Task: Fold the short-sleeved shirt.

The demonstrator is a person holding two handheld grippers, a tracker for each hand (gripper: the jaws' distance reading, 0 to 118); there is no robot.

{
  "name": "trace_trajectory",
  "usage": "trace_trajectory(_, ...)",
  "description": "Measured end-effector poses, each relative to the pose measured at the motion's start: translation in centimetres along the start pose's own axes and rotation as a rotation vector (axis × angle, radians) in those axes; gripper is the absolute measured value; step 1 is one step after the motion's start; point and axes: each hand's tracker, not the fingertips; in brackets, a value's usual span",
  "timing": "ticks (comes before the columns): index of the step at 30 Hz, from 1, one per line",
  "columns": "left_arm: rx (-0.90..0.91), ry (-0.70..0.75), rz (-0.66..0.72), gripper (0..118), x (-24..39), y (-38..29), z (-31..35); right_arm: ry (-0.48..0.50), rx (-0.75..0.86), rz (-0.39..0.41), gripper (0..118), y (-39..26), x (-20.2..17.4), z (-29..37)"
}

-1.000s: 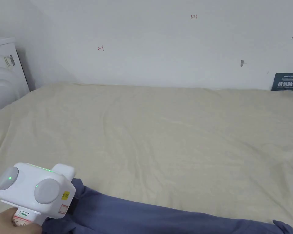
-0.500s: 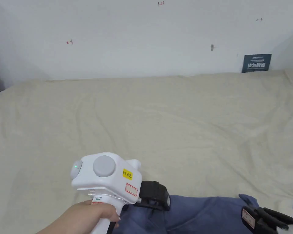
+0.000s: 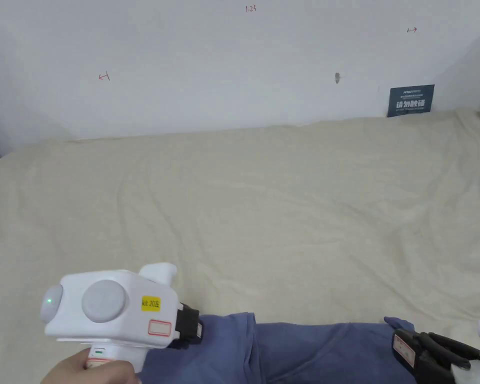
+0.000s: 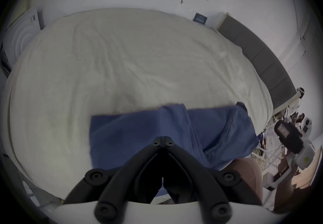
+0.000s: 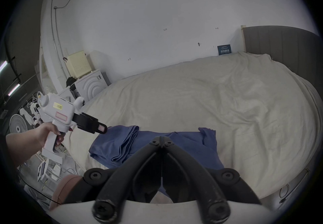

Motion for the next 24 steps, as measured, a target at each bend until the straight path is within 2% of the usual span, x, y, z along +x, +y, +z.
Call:
trace_trajectory(2, -0.039, -0.057, -0.006, 0, 0.5, -0.2, -1.7, 0.009, -0.012, 0.011, 0, -0.2, -0.4, -0.1)
trace_trajectory(4, -0.063, -0.037, -0.075, 0, 2.2, -0.9, -3.8, 0.014, -0.023, 0.025, 0, -0.4, -0.7, -0.2)
trace_trajectory(7, -0.109, -0.093, -0.177, 0, 4.7, -1.3, -6.0, 0.010, -0.031, 0.039, 0, -0.7, -1.1, -0.2)
trace_trajectory(10, -0.159, -0.027, -0.249, 0, 7.1, -1.8, -8.2, 0.011, -0.039, 0.038, 0, -0.7, -1.2, -0.2)
trace_trajectory(13, -0.132, -0.132, -0.193, 0, 7.0, -1.9, -7.5, 0.009, -0.037, 0.043, 0, -0.6, -1.4, 0.0)
trace_trajectory(15, -0.122, -0.308, -0.126, 0, 6.1, -1.2, -5.7, 0.013, -0.035, 0.043, 0, -0.6, -1.4, 0.0)
trace_trajectory(17, -0.098, -0.569, -0.038, 0, 3.8, -1.2, -3.7, 0.019, -0.037, 0.035, 0, -0.6, -1.4, 0.0)
trace_trajectory(19, -0.048, -0.705, 0.010, 0, 2.3, -1.7, -1.7, 0.023, -0.037, 0.029, 0, -0.5, -1.4, 0.0)
trace_trajectory(21, 0.015, -0.737, 0.044, 0, 1.1, -2.4, 0.4, 0.024, -0.037, 0.028, 0, -0.4, -1.4, -0.1)
trace_trajectory(24, 0.052, -0.579, 0.077, 0, -1.5, -1.8, 3.2, 0.020, -0.040, 0.028, 0, -0.3, -1.4, -0.1)
